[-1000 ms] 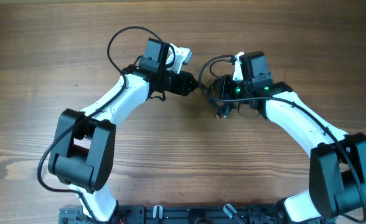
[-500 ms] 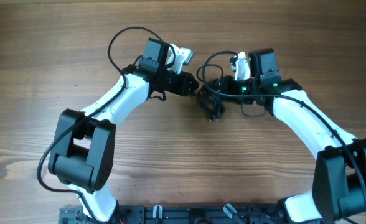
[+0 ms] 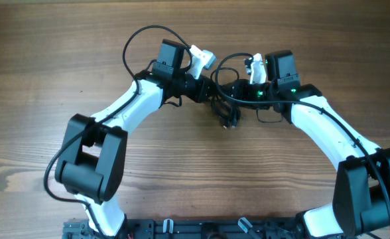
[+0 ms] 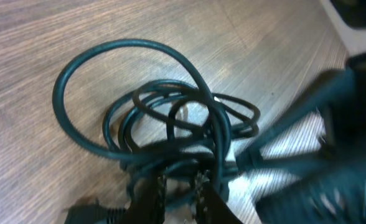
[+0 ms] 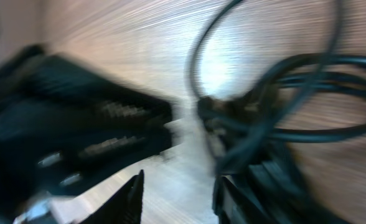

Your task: Untangle cables

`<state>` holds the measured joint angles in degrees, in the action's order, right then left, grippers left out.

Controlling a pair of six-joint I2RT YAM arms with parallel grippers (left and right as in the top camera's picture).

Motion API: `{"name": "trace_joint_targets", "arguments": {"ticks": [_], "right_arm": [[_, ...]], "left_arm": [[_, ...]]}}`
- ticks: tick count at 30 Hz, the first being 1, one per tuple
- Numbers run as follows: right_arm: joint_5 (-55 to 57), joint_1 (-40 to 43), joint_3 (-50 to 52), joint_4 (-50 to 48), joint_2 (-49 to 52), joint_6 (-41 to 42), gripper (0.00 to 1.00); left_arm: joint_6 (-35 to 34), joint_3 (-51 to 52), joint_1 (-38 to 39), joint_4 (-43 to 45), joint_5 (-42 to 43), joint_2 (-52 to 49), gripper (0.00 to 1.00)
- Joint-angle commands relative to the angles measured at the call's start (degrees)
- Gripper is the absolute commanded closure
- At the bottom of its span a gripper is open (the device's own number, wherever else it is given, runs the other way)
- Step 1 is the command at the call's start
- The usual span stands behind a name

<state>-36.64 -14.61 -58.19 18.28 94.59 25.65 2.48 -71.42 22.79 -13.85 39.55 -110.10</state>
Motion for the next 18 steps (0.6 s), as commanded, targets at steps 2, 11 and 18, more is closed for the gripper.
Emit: {"name": "trace_joint_targets", "arguments": {"ticks": [2, 11, 18], "right_arm": [[-9.3, 2.0, -1.3, -1.7, -1.2, -0.2, 0.78], [7.4, 3.8, -1.3, -1.3, -1.2, -0.2, 0.84], [12.6, 3.6, 0.6, -1.3, -1.0, 0.2, 0.84]], "left_arm": [[-6.2, 0.2, 0.3, 0.8, 0.5, -3.0, 0.87], [-6.2, 0.2, 0.4, -0.9, 0.5, -3.1, 0.87], [-6.2, 0.2, 0.4, -0.9, 0.5, -3.1, 0.86]]}}
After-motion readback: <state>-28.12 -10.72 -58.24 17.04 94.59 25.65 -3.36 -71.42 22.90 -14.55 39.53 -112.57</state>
